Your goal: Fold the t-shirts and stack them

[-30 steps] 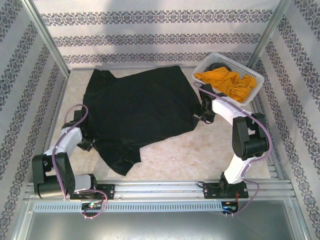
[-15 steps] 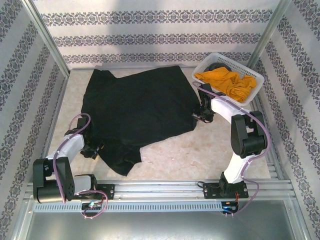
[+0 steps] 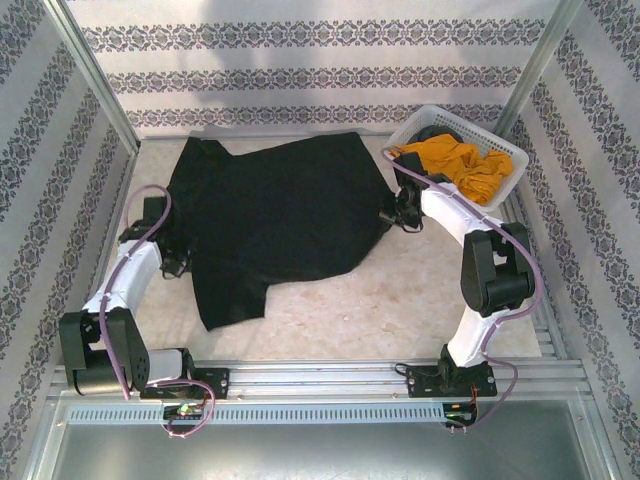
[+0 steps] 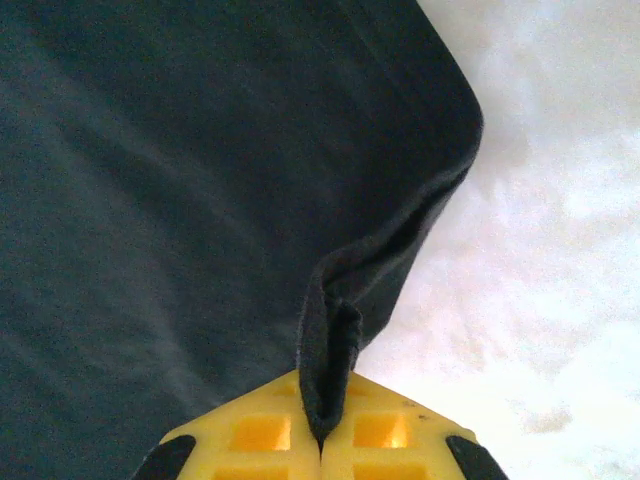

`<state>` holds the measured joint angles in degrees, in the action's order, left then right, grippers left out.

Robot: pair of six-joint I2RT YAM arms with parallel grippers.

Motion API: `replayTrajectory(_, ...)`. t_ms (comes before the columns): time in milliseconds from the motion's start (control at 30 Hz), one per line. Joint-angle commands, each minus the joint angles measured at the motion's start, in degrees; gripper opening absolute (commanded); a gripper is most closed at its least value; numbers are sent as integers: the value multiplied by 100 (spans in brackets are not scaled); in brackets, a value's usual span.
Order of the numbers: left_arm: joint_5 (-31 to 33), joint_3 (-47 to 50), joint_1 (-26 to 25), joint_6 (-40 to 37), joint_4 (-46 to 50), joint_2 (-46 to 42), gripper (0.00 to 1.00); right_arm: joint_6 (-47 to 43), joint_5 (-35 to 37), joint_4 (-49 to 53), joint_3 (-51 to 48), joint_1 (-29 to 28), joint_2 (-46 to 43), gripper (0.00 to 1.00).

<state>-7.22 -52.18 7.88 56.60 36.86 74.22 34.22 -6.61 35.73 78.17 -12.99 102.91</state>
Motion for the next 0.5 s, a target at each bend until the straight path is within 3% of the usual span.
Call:
replayTrajectory(0,160,-375,33,58,-41,-176,0,-209,-87,28,539,-69,56,0)
replayTrajectory(267,47,-1534,310,-15,-275,-670,0,-137,-43,-497,1168,142,-655,0)
replayTrajectory(467,196,-1887,510,124,-868,-1380,0,-45,-233,-1195,1464,423,-1411,0)
